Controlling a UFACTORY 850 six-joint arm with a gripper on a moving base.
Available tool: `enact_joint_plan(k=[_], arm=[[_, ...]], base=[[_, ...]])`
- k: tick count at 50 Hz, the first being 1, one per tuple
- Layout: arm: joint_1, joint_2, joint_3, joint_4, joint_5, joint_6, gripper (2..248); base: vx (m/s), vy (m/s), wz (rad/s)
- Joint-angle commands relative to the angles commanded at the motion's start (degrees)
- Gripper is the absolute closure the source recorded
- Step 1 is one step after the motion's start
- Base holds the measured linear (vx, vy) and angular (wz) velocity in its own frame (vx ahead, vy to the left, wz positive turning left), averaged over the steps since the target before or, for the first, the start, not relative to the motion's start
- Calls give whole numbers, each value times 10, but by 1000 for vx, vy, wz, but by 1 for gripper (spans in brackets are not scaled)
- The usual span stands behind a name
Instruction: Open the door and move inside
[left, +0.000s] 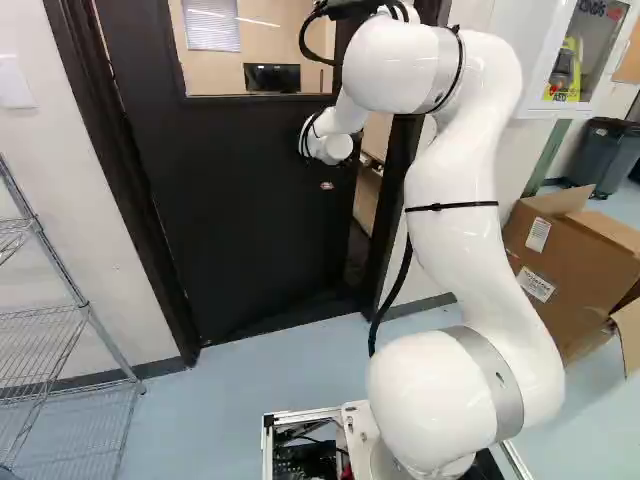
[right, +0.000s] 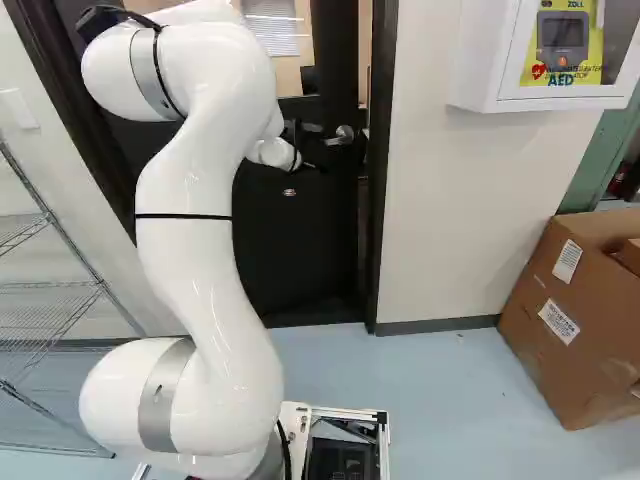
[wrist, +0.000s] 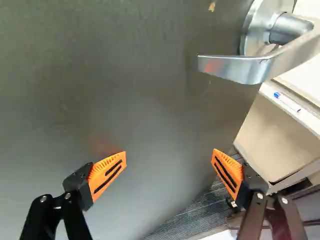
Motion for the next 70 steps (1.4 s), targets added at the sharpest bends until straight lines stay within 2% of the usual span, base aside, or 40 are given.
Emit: enact_joint_plan(k=[23, 44, 56, 70], arm=[[29, -33, -43, -46, 0, 0, 3], [51, -80, -108, -97, 0, 0, 3], [58, -112, -152, -104, 0, 0, 3], [59, -120, -164, -104, 0, 0, 3]], base=[[0, 0, 0], [0, 0, 0], [0, 0, 0], [0, 0, 0]])
